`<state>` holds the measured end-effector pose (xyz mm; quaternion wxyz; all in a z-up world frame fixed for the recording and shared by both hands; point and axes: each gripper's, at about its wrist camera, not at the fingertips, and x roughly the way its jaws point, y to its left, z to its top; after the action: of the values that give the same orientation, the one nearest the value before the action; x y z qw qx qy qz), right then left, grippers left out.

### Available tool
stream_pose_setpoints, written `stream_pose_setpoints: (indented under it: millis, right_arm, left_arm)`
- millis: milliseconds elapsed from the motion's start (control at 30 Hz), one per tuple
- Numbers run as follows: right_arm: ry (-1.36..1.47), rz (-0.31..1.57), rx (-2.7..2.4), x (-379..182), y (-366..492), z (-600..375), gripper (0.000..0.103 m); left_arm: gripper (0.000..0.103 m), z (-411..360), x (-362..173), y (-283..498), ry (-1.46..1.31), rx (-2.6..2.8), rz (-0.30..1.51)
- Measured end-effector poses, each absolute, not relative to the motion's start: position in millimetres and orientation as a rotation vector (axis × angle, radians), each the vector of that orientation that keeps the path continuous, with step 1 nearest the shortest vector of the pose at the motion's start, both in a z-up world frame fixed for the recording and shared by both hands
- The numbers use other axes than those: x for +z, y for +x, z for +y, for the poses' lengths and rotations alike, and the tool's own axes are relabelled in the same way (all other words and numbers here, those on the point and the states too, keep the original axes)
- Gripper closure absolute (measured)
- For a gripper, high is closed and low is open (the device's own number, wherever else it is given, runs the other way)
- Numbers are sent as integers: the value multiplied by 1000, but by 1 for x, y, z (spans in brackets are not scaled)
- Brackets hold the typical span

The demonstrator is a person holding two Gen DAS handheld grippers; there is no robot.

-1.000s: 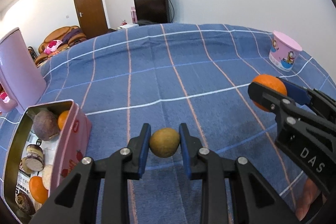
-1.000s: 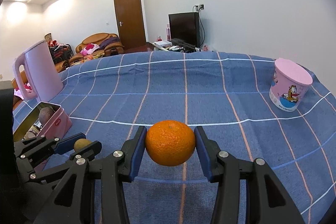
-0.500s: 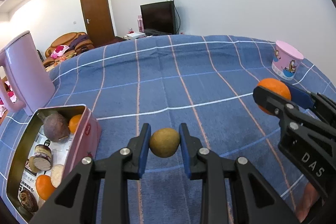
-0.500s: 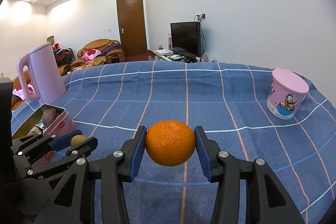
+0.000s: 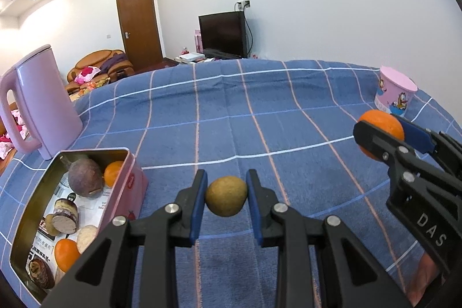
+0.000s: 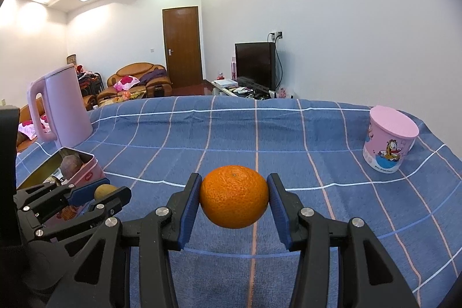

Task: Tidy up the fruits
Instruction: 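Lift the yellow-brown fruit with the left tool while the right tool holds the orange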

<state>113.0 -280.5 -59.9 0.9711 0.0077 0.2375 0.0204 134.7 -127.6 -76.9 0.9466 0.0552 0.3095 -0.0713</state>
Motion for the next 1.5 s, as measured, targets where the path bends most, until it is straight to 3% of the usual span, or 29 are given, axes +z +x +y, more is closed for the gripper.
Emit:
stream_pose_setpoints:
  millis: [1500]
  right_arm:
    - [-20, 315, 29, -48, 80, -274, 55]
  left_arm:
    - [74, -118, -62, 108, 89, -92, 464]
